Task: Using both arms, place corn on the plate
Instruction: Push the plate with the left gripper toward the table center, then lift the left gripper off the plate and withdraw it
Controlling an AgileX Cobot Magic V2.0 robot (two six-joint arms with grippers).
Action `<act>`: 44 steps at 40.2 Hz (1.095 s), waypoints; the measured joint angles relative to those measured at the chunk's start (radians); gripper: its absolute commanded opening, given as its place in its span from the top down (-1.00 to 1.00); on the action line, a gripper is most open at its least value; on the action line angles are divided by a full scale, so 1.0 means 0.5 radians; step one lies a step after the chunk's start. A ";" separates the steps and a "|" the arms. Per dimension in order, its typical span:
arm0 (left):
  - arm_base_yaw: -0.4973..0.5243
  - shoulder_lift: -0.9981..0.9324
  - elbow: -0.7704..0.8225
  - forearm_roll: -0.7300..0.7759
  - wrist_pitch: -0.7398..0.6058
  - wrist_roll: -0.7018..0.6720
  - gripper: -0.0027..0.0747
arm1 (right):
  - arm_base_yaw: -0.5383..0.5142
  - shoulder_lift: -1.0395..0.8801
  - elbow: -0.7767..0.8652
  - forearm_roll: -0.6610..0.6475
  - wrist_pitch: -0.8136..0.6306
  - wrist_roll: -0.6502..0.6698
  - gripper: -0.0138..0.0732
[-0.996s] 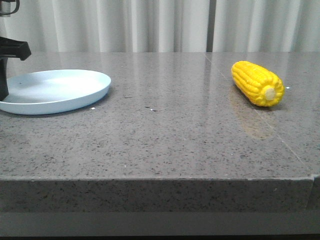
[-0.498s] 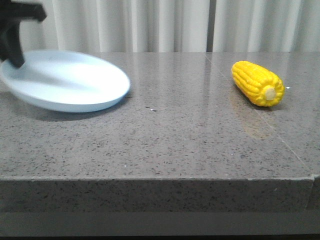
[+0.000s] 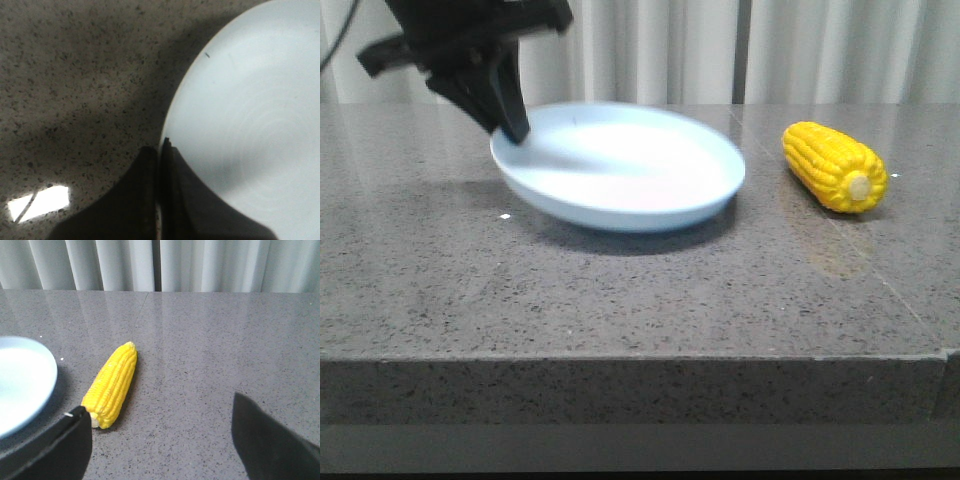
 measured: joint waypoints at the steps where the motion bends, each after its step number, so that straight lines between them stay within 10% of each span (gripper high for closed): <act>1: 0.000 0.026 0.000 0.000 0.000 0.000 0.98 | 0.000 0.000 0.000 0.000 0.000 0.000 -0.69; 8: 0.000 0.097 0.000 -0.005 -0.014 0.000 0.84 | 0.000 0.000 0.000 0.000 0.000 0.000 -0.69; 21: 0.000 -0.002 0.000 0.095 -0.030 0.000 -0.13 | 0.000 0.000 0.000 0.000 0.000 0.000 -0.69; 44: 0.184 -0.923 0.714 0.596 -0.182 -0.137 0.90 | 0.000 0.000 0.000 0.000 0.000 0.000 -0.69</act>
